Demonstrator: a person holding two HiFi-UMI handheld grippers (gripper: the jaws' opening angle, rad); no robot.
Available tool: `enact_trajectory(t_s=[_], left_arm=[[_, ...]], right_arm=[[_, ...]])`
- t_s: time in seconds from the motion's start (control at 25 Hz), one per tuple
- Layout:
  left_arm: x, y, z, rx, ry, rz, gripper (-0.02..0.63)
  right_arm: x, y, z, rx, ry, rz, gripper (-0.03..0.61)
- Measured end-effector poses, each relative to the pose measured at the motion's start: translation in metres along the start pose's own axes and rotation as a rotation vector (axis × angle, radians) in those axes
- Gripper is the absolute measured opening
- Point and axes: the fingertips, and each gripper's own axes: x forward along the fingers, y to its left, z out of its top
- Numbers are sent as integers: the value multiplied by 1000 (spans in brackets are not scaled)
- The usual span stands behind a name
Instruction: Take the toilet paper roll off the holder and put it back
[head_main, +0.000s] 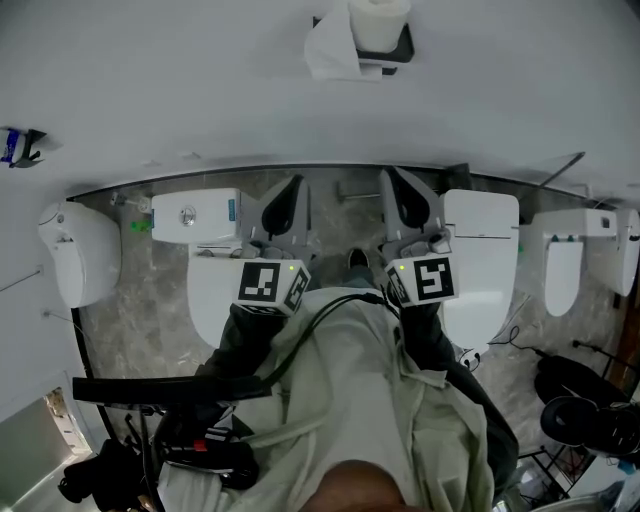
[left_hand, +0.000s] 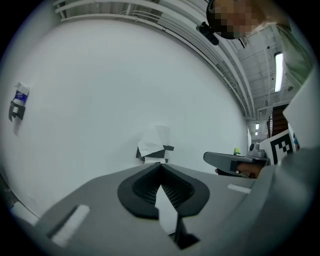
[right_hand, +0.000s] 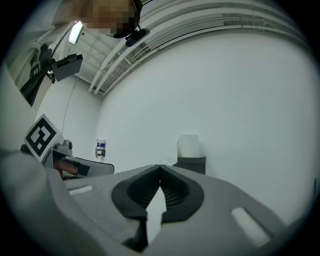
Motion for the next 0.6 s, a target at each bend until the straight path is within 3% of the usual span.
enact_trajectory(t_s=[0.44,0.6], left_arm=[[5,12,16,21,-29,2,6],[8,14,24,33,-45,-1,6]], right_arm=[[14,3,5,-172,34,16,2],[19,-7,14,-164,0,-10,2]])
